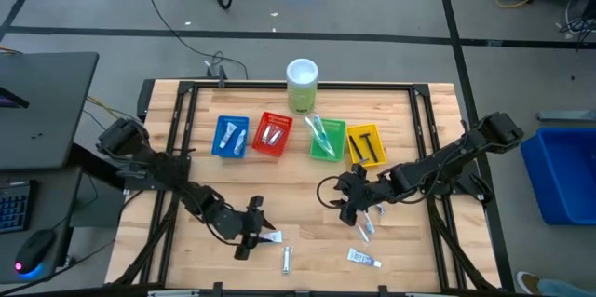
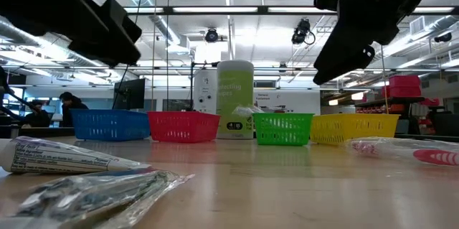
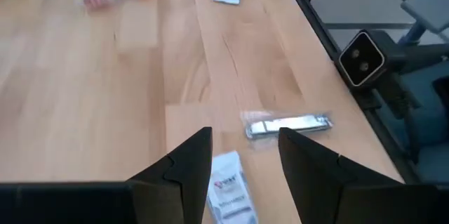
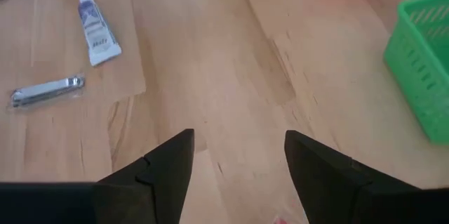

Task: Pick & Place Travel size toiletries
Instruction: Put the white toothpaste into the blue basket

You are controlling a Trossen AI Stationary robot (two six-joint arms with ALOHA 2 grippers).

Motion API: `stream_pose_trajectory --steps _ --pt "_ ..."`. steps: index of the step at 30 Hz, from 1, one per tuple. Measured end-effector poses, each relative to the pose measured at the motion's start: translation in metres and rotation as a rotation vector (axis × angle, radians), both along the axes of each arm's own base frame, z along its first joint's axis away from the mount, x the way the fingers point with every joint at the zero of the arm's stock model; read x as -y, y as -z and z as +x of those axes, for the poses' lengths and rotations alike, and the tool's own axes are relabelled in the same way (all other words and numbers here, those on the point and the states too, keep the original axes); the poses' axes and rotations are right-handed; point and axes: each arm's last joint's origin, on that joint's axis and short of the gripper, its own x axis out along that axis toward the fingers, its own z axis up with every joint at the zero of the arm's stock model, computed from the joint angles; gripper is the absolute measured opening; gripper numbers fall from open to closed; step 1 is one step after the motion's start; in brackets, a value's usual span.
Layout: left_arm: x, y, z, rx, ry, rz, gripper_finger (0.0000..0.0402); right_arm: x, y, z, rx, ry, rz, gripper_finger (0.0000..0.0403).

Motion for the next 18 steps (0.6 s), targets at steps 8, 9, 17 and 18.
stream_pose_trajectory --steps 8,9,17,18 --pt "0.006 0.011 -0.015 -0.13 -0.069 -0.021 0.0174 0.004 -0.005 0.007 0.069 0.0 -0.011 0.0222" --pt "0.007 0.012 -0.017 -0.141 -0.087 -0.018 0.0174 0.005 -0.005 0.007 0.071 0.002 -0.01 0.0219" --pt "0.027 0.014 -0.039 -0.143 -0.15 -0.062 0.0174 0.004 -0.005 0.007 0.069 0.0 -0.009 0.0201" --pt "0.029 0.014 -0.042 -0.147 -0.163 -0.066 0.0173 0.004 -0.005 0.007 0.069 0.0 -0.009 0.0199"
